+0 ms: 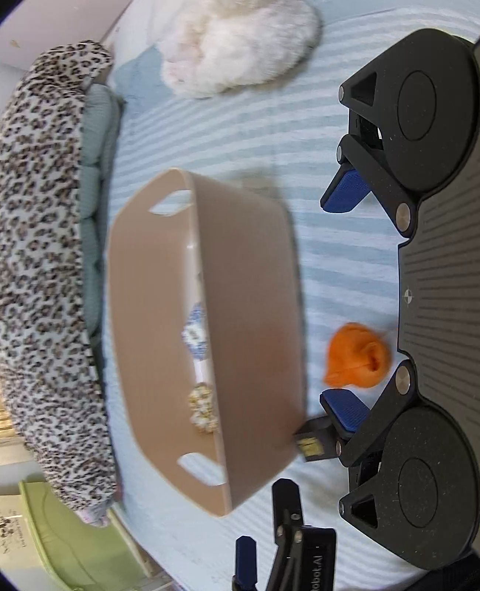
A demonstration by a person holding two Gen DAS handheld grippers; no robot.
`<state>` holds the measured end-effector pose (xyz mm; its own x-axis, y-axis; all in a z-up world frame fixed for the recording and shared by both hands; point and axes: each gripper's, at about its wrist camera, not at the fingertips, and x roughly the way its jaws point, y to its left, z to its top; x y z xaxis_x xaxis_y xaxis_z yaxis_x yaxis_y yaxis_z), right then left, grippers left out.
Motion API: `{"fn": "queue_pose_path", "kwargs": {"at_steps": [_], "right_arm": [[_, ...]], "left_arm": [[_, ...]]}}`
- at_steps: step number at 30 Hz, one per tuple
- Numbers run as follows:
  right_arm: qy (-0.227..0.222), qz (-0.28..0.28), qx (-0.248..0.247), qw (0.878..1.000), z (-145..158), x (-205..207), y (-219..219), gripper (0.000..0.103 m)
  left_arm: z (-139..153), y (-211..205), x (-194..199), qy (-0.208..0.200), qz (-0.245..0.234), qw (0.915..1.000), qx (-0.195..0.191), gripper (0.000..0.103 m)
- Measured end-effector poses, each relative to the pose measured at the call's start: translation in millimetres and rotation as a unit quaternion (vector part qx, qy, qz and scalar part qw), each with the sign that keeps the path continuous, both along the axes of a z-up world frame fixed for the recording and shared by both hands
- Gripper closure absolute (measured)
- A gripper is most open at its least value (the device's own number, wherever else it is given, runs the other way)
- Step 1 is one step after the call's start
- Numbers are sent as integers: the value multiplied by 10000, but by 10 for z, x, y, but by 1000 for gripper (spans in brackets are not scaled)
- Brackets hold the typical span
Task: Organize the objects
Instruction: 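Grasp black gold-lettered cube with left tool while right tool grasps orange cloth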
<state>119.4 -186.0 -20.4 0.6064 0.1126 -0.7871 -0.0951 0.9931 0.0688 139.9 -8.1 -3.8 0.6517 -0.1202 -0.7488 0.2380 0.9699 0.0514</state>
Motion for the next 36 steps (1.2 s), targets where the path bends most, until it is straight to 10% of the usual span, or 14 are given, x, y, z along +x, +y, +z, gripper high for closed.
{"fn": "queue_pose_path", "kwargs": {"at_steps": [30, 36], "right_arm": [[722, 348, 38, 9968, -670, 154, 158, 0], [563, 317, -19, 9979, -662, 97, 197, 2]], "left_arm": [[-782, -98, 230, 1036, 798, 9909, -305, 8], [-749, 26, 201, 1039, 912, 9893, -477, 24]]}}
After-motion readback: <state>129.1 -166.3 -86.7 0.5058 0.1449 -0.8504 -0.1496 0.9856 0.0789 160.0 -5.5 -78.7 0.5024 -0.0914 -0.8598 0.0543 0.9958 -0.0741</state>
